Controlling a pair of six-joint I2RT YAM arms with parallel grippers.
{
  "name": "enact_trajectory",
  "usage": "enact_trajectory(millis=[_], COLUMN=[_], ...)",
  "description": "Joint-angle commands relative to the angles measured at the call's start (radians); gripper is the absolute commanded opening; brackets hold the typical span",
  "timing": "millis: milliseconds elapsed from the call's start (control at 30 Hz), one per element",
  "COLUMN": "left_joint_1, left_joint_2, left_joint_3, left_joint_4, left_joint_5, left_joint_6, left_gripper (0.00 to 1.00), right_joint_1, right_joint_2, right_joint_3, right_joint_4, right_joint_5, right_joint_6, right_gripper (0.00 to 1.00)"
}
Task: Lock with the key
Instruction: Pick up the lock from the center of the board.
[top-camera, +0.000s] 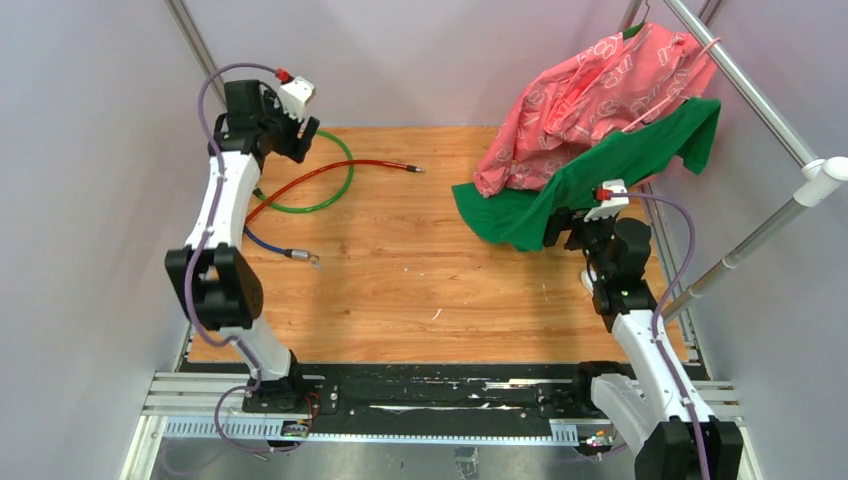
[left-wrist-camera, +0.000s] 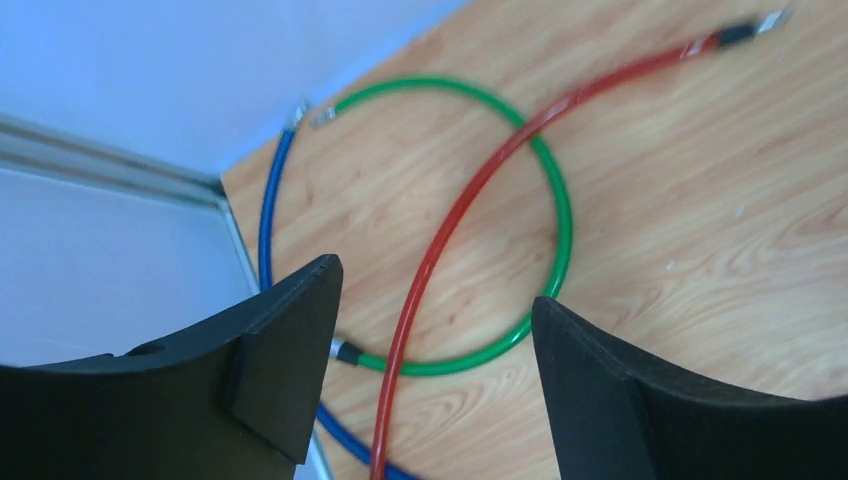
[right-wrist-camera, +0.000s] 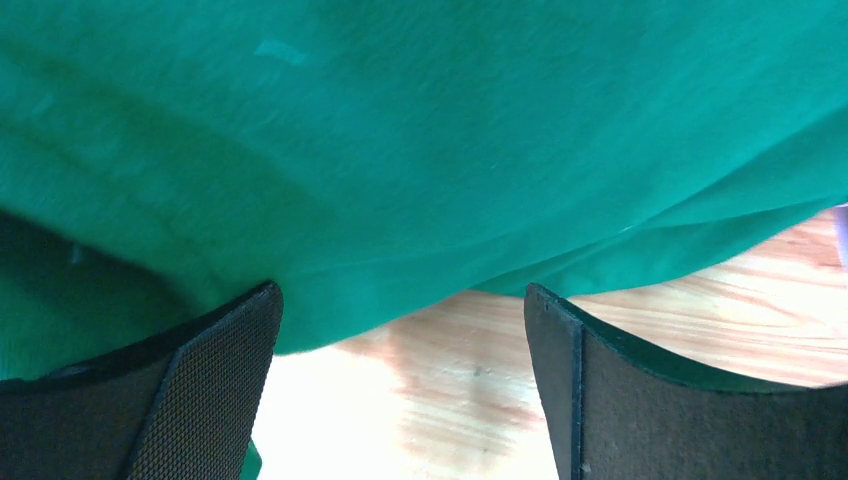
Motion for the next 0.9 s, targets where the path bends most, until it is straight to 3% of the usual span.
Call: enact_trajectory(millis=[0, 100, 200, 300, 500, 667, 767, 867], left_joint_1=[0.003, 0.000, 0.000, 0.000, 0.000, 0.000, 0.000, 0.003], left_joint_2=[0.209, 0.332, 0.506, 0.633, 0.766, 0.831, 0.863, 0.887], left_joint_3=[0.140, 0.219, 0.350, 0.459, 0.534, 0.564, 0.586, 0.610], left_joint_4=[-0.462, -0.463, -0.462, -0.461, -0.365, -0.302, -0.308, -0.370], left_joint_5=[-0.168, -0.291, -0.435, -0.495, -0.540, -0.562, -0.535, -0.433], left_joint_6=[0.205, 0.262, 0.241, 0.196, 0.136, 0.120, 0.123, 0.123], left_gripper=[0.79, 0.85, 0.99, 1.00, 0.97, 0.88, 0.80, 0.79], right_joint_1=[-0.002, 0.001, 0.004, 0.006, 0.010, 0.014, 0.015, 0.017], right_joint_2=[-0.027, -0.038, -0.043, -0.039, -0.021, -0.011, -0.002, 0.007], right_joint_3=[0.024, 0.021, 0.013, 0.003, 0.010, 0.010, 0.010, 0.017], right_joint_4=[-0.129, -0.128, -0.121, -0.113, -0.116, -0.113, -0.115, -0.123], right_joint_5=[-0.145, -0.164, -0.185, -0.193, -0.222, -0.231, -0.229, -0.229], right_joint_6=[0.037, 0.039, 0.040, 0.036, 0.033, 0.024, 0.018, 0.015], right_gripper=[0.93, 0.93, 0.93, 0.93, 0.93, 0.93, 0.93, 0.93])
